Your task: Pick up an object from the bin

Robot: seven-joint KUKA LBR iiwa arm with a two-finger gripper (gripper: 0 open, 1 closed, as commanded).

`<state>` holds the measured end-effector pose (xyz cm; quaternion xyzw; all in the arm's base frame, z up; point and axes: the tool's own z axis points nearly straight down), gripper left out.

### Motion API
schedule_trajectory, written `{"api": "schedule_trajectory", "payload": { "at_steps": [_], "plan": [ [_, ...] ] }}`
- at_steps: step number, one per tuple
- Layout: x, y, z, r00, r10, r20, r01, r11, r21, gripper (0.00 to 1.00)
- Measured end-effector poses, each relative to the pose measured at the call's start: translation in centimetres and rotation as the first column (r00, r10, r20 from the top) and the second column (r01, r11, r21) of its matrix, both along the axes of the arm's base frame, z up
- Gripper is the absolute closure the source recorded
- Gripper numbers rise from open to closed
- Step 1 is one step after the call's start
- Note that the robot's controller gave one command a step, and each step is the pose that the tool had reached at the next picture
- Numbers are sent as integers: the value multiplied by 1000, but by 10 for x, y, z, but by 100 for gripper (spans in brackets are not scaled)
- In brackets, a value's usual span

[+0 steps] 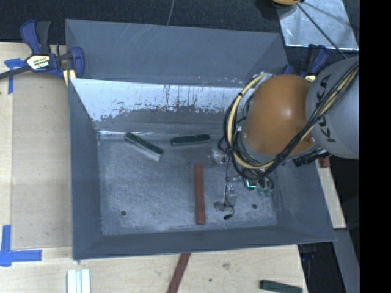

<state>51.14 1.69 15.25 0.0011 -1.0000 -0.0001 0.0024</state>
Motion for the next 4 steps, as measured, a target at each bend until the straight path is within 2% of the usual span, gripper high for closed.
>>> {"api": "schedule_trajectory", "payload": {
  "at_steps": [1, 2, 3, 4],
  "plan": [
    [2, 0, 4, 1000, 0, 8, 0, 1000, 0, 0],
    [2, 0, 3, 1000, 0, 8, 0, 1000, 0, 0],
    [21, 19, -11, 973, 229, 10, -229, 973, -1, 0],
    [24, 15, -33, 914, 406, 7, -406, 914, -1, 0]
  ]
}}
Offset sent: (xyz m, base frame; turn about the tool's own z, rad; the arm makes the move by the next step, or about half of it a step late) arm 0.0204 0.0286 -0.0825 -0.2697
